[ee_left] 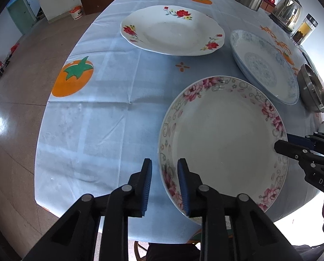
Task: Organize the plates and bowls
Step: 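Grasp the pink-rimmed plate at opposite rims with the left tool while the right tool grips too, then lift the pink-rimmed plate with both tools and carry it over the blue-patterned plate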
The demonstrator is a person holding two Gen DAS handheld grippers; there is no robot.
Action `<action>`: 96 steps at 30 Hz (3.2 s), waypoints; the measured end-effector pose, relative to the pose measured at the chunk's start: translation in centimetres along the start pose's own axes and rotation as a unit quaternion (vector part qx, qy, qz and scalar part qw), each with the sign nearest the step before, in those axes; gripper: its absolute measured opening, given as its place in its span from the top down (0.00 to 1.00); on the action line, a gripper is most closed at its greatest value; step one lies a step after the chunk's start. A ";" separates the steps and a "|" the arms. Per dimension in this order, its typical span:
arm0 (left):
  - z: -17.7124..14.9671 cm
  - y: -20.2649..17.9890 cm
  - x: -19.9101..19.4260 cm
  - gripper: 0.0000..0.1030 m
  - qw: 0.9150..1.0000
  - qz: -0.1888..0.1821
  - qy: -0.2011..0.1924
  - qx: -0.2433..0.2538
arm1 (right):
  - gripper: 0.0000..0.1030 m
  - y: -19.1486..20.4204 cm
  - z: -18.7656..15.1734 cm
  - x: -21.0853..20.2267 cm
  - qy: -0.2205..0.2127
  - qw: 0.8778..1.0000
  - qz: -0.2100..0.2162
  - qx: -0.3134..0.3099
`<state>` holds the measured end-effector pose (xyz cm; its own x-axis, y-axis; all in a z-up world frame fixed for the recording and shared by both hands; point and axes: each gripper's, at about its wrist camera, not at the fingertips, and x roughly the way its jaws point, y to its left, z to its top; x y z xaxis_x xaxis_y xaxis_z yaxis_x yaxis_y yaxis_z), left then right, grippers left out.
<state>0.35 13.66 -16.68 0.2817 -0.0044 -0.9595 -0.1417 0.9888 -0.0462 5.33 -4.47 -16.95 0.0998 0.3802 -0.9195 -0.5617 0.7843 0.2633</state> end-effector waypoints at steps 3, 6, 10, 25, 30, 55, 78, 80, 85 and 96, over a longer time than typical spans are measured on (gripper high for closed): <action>0.1 -0.1 0.4 0.82 1.000 0.000 0.001 0.001 | 0.89 0.3 -0.1 0.2 0.000 1.000 0.005 -0.008; 0.1 0.0 0.5 0.83 1.000 -0.002 -0.003 -0.001 | 0.89 0.4 -0.2 0.2 -0.002 1.000 0.005 -0.013; 0.0 -0.1 0.4 0.83 1.000 0.001 -0.006 -0.002 | 0.89 0.2 0.0 0.3 -0.002 1.000 0.010 -0.013; 0.5 -0.5 -0.8 0.85 1.000 0.006 -0.013 -0.008 | 0.89 0.6 -0.1 -1.3 -0.015 0.999 0.004 -0.031; 1.3 -1.0 -1.8 0.85 1.000 0.005 -0.026 -0.003 | 0.89 0.2 0.1 -2.4 -0.025 0.999 0.003 -0.029; 5.4 -6.1 -2.9 0.85 0.997 -0.010 -0.057 0.045 | 0.89 -4.7 1.2 -5.5 -0.048 0.999 -0.023 0.004; 9.8 -9.6 -1.7 0.85 0.996 -0.003 -0.064 0.055 | 0.89 -9.3 3.8 -6.0 -0.055 0.998 -0.037 0.004; 10.0 -9.7 -1.6 0.85 0.997 -0.003 -0.063 0.054 | 0.89 -9.6 4.0 -6.0 -0.054 0.998 -0.037 0.003; 10.7 -10.1 -1.1 0.85 0.997 -0.002 -0.061 0.056 | 0.89 -9.9 4.2 -5.8 -0.054 0.998 -0.038 0.003; 12.1 -10.6 -0.5 0.85 0.997 0.001 -0.062 0.055 | 0.89 -11.5 6.3 -5.7 -0.056 0.997 -0.047 0.002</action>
<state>13.23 4.93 -12.38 0.3968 0.0084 -0.9179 -0.0388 0.9992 -0.0076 16.40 -12.52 -12.89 0.2431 0.3577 -0.9016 -0.5423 0.8208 0.1794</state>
